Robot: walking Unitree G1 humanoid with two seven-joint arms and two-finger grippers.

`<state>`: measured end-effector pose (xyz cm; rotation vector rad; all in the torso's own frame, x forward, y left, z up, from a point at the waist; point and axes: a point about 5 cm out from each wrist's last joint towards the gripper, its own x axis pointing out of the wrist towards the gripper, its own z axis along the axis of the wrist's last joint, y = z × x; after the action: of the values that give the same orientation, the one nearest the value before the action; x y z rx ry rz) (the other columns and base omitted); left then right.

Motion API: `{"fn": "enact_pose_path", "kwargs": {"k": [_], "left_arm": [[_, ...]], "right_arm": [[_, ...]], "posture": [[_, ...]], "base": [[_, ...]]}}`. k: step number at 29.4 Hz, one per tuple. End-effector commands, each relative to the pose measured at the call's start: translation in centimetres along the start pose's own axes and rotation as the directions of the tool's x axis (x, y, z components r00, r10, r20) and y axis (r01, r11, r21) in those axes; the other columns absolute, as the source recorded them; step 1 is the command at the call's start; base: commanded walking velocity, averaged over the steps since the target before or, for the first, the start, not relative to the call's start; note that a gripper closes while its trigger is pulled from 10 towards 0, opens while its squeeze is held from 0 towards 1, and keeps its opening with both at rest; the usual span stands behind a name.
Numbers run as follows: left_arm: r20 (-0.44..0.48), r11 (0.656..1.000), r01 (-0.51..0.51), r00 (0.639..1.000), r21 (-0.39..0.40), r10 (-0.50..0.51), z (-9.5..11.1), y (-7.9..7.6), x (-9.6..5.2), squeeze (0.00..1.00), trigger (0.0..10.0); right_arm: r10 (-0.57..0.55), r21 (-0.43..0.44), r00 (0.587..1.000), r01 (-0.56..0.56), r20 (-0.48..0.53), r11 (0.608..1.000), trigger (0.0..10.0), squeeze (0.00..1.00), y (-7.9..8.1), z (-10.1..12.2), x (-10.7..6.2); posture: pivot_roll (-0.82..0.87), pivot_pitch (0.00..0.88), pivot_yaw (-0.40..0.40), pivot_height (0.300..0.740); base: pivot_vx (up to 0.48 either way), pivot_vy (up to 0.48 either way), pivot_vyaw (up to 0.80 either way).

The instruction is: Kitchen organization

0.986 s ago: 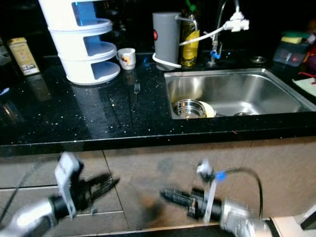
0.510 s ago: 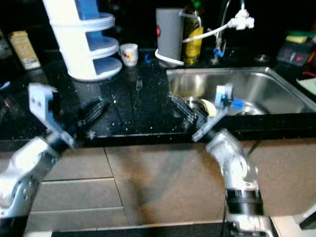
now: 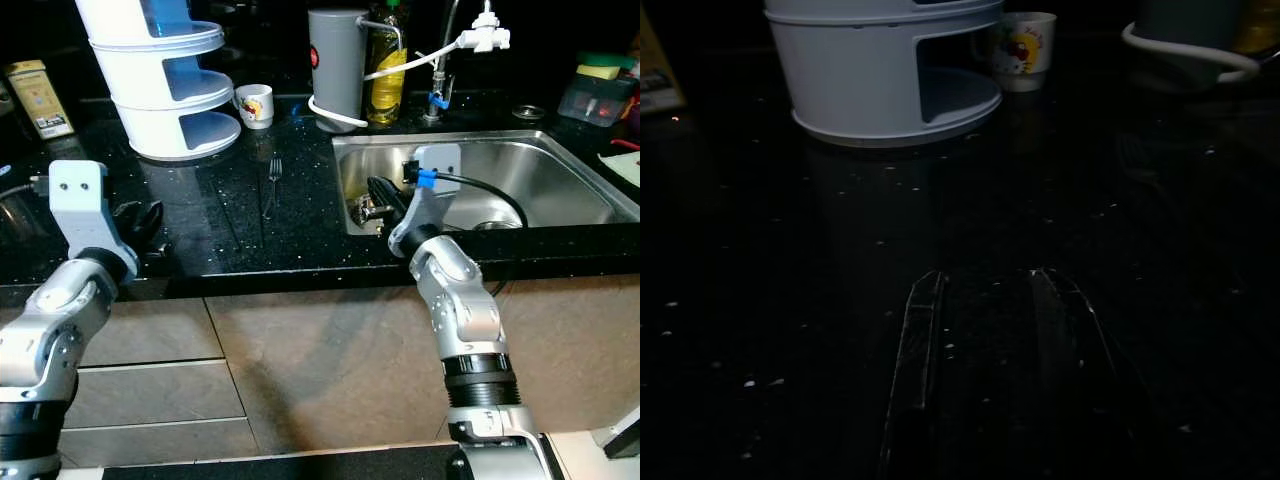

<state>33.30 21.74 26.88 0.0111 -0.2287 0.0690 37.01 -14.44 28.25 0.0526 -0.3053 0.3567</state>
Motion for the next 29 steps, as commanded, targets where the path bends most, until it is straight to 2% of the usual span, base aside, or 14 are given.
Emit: {"fn": "enact_pose_path", "kwargs": {"k": [1, 5, 12, 29], "left_arm": [[-0.026, 0.999, -0.02, 0.999, 0.031, 0.02, -0.3, 0.5, 0.0, 0.0, 10.0], [0.013, 1.0, -0.011, 1.0, 0.009, 0.01, 0.2, 0.2, -0.1, 0.0, 10.0], [0.039, 1.0, 0.023, 0.999, -0.015, -0.023, 0.6, -0.7, -0.2, 0.0, 10.0], [0.052, 0.999, 0.037, 0.998, -0.009, -0.036, 1.0, -0.7, -0.5, 0.0, 10.0]], "right_arm": [[0.001, -0.028, 1.0, -0.002, -0.022, 1.0, 10.0, 0.0, 0.6, -0.3, 0.4], [0.004, -0.039, 0.999, -0.006, -0.039, 0.999, 10.0, 0.0, 1.6, -0.9, 0.6], [0.01, -0.044, 1.0, -0.011, -0.028, 0.999, 10.0, 0.0, 2.2, -0.9, 0.9], [0.021, -0.044, 1.0, -0.022, -0.012, 0.999, 10.0, 0.0, 3.0, -0.6, 1.1]], "posture": [[0.04, 0.142, -0.002, 0.74], [0.04, 0.14, -0.007, 0.74], [0.04, 0.131, -0.008, 0.74], [0.04, 0.121, -0.011, 0.74]], "base": [[0.0, 0.0, 0.0], [0.0, 0.0, 0.0], [0.109, 0.0, 0.0], [0.412, 0.0, 0.0]]}}
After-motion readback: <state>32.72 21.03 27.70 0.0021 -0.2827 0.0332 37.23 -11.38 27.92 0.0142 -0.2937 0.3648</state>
